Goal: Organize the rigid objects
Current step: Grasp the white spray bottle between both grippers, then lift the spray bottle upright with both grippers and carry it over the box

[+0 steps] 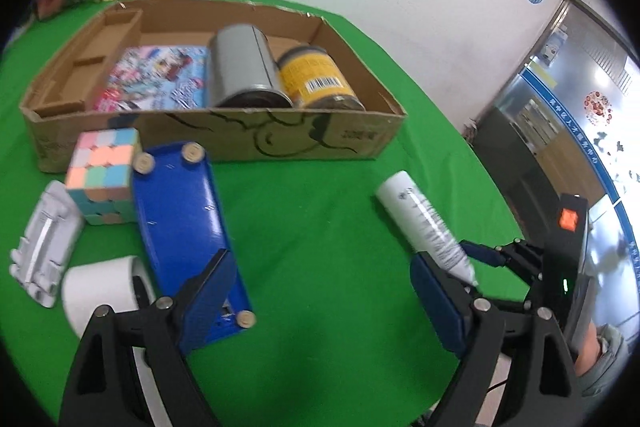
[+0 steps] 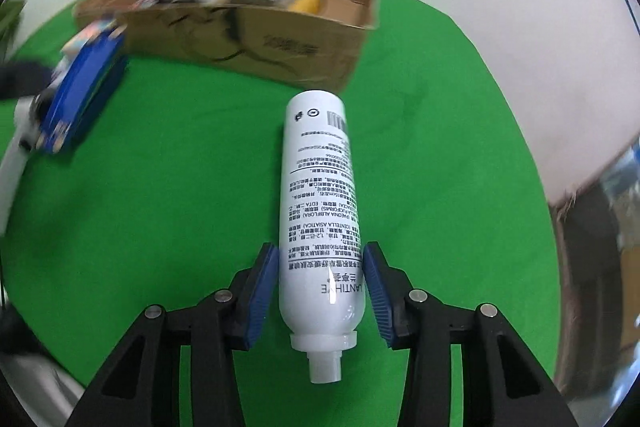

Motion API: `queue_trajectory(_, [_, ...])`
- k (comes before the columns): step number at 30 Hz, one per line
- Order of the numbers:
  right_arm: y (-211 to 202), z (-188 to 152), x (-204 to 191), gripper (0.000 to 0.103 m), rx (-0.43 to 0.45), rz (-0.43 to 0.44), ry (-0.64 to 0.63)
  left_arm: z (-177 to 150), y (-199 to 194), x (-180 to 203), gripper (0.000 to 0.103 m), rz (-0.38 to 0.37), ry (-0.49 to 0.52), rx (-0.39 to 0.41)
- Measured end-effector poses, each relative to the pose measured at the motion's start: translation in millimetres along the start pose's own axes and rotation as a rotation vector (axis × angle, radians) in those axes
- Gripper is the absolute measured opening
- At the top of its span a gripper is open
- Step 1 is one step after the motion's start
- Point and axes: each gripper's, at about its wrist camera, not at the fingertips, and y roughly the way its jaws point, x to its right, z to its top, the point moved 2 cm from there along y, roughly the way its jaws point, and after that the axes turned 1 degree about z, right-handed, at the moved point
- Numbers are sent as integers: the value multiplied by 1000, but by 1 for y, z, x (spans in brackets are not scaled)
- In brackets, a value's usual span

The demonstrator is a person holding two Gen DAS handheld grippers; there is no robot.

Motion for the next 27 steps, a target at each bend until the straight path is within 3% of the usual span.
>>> queue_trajectory(2, [-15, 2, -13, 45, 49, 74, -22, 3, 11, 1, 89, -56, -24, -53])
queue_trajectory(3, [-24, 6, -14, 49, 76, 163, 15, 5, 17, 1, 89, -90, -44, -81])
queue_trajectory(6, [-37, 15, 1, 72, 121, 356, 181, 8, 32, 2, 89, -167, -97, -145])
queue_trajectory(10, [-16, 21, 6, 70, 29, 562, 341, 9, 48, 5, 87, -229, -137, -196])
queue_trajectory(14, [3, 19, -13, 58, -46, 623, 372, 6, 66, 6, 78, -242, -170, -269])
queue_trajectory(17, [8, 22, -34, 52, -70, 660, 326, 5, 70, 7, 76, -200, -154, -290])
queue_trajectory(18, [11, 27, -43, 51, -72, 649, 311, 4, 72, 6, 74, -187, -158, -295])
queue_trajectory(20, [12, 28, -55, 50, -80, 640, 289, 3, 74, 3, 60, -165, -171, -308])
queue_trajectory(23, [15, 30, -61, 46, -95, 610, 282, -2, 82, -1, 47, -127, -179, -337])
queue_trajectory(27, [15, 34, -64, 45, -87, 587, 287, -2, 83, -1, 45, -100, -162, -344])
